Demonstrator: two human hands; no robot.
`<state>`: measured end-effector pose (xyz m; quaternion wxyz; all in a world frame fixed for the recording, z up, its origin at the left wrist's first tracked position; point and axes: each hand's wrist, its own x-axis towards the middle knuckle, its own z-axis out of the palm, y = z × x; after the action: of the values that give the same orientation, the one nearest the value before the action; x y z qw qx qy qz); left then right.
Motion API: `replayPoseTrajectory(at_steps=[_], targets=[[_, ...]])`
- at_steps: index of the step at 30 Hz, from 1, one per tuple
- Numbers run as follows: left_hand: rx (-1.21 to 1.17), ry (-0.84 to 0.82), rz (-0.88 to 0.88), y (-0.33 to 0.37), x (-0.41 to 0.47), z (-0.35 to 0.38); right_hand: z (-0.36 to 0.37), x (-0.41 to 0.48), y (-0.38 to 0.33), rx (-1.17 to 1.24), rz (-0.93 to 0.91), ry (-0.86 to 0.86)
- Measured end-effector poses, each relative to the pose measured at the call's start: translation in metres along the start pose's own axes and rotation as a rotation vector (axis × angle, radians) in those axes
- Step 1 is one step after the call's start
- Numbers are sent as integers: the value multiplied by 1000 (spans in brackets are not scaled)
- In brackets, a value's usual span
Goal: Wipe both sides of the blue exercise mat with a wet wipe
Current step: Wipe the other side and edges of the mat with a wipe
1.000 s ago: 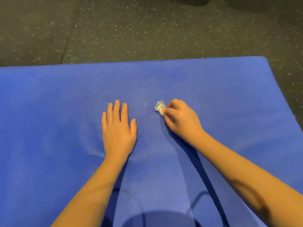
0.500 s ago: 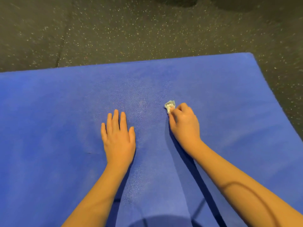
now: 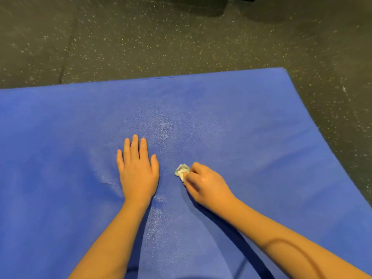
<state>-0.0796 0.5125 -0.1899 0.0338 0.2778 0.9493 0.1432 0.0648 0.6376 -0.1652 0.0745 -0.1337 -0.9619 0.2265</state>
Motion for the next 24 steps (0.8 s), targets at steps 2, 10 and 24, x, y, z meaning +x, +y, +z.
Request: replayPoseTrajectory(at_steps=[2, 10, 24], targets=[[-6, -15, 4, 0, 0, -1, -7, -4, 4, 13, 8, -54], [44, -160, 5, 4, 1, -13, -13, -28, 0, 28, 206, 118], [52, -151, 73, 2, -71, -14, -14, -85, -37, 107, -24, -155]])
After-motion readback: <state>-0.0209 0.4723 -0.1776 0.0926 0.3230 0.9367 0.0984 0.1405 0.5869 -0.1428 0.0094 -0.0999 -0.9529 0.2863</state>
